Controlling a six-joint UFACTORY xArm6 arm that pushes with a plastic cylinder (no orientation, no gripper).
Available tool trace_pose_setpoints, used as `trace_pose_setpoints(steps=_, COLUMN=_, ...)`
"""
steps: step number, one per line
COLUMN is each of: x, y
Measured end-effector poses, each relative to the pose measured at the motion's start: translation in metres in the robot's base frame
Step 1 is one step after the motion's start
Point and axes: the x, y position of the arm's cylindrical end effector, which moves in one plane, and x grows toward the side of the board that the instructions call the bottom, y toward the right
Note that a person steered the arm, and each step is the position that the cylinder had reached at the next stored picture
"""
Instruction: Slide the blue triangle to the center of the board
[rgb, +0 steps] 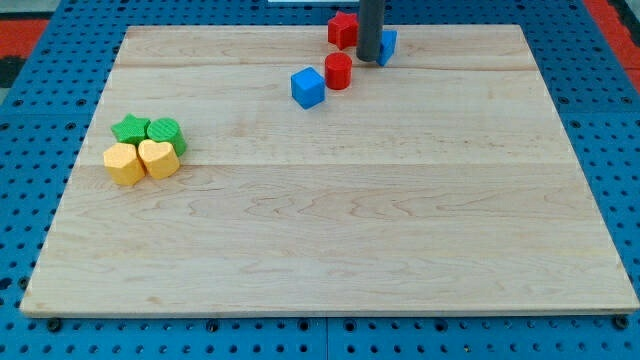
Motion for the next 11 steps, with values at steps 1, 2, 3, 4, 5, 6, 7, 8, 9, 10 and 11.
trace_pose_setpoints(steps=1, x=0.010, y=0.046)
trace_pose_setpoints(steps=2, x=0.017, y=0.090)
trace_pose_setpoints(steps=3, x=-0.019, y=0.113)
trace_pose_setpoints(steps=4, x=-0.052, y=0.091)
trace_pose_setpoints(steps=5, x=-0.043, y=0.033)
trace_pose_setpoints(steps=6, x=0.006, y=0.002)
trace_pose_setpoints(steps=7, x=0.034, y=-0.006)
trace_pose_setpoints(steps=8, x=0.019, y=-0.006)
trace_pose_setpoints(steps=9, x=0.012, y=-0.018)
trace_pose_setpoints(steps=10, x=0.060, y=-0.036)
trace_pose_setpoints(steps=11, x=0.103, y=-0.036)
